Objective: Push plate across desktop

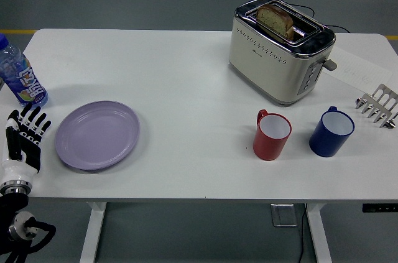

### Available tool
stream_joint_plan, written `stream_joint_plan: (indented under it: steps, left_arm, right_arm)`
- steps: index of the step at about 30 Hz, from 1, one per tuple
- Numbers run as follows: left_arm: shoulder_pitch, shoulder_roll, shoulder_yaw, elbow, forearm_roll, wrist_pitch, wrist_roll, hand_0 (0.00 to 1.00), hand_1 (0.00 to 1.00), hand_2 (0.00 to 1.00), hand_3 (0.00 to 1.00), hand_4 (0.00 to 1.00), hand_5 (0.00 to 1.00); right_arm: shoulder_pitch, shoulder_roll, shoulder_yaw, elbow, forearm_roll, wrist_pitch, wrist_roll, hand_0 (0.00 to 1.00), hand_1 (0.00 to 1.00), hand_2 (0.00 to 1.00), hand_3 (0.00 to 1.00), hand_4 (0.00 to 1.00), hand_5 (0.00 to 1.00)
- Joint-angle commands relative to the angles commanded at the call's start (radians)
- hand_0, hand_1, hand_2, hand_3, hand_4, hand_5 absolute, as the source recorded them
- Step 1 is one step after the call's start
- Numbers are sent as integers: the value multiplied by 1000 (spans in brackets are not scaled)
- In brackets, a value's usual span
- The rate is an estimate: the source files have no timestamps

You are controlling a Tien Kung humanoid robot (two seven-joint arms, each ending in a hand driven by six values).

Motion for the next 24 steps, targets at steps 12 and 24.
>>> stream_joint_plan:
  steps: [12,24]
  left_arm:
    - [-15,-36,-3,8,3,-10,2,819,868,872,848,537,998]
    - [-18,-60,8,14,0,-11,-3,821,868,871,848,538,998]
  right_arm:
    - [7,0,-2,0,1,1,1,590,523,608,592,354,537]
    - [8,-1,-3,-1,1,2,3,590,523,608,592,353,535]
